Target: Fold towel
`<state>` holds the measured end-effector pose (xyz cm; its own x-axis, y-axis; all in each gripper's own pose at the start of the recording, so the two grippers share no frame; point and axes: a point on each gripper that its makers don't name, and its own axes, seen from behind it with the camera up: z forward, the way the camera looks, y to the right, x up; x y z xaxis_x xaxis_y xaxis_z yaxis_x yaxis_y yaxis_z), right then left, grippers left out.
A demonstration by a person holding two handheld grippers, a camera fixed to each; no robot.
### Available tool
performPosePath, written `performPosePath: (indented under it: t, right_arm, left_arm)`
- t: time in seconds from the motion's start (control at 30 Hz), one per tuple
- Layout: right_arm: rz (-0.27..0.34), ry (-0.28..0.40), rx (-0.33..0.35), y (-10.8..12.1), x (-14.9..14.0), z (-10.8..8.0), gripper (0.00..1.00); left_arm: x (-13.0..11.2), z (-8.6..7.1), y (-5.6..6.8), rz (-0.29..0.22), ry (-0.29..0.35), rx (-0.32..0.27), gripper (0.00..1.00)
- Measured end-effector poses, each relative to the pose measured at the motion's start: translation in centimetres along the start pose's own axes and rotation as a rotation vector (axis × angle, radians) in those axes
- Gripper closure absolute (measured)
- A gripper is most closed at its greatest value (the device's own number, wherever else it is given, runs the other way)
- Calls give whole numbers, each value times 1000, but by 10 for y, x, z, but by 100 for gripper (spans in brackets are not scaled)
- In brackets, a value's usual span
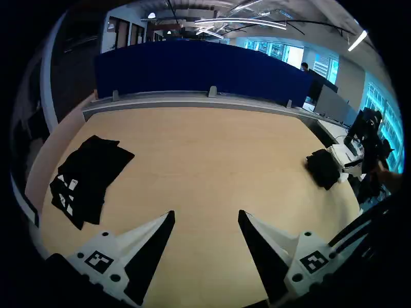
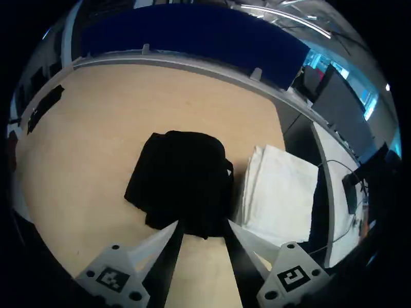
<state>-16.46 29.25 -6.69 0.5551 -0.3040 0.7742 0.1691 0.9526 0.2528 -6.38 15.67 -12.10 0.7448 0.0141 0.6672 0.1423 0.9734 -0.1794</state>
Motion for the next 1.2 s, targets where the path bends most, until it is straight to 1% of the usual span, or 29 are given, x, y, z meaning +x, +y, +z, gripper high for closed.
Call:
performPosePath:
  t: [0.1,0.13,0.27,0.57,0.7,0.97,1.2]
  right_arm:
    - [23,15,10,-6,6,5,6]
    - [32,18,15,-9,8,7,0]
    - [57,32,29,-19,15,14,0]
    - [76,45,43,-36,25,26,0]
    - [94,31,46,-39,19,33,0]
    - [129,-13,38,-36,-2,49,0]
    - [126,-47,40,-35,-14,57,0]
  left_arm:
    - [1,-1,0,-1,0,0,9]
    - [2,-1,0,0,0,1,9]
    - [3,-3,-2,2,2,4,9]
    - [3,-2,-6,-1,-2,11,9]
    - [1,-2,-7,3,-4,13,9]
    - [1,-2,-13,2,-7,23,9]
    - [0,-1,-15,1,-9,30,9]
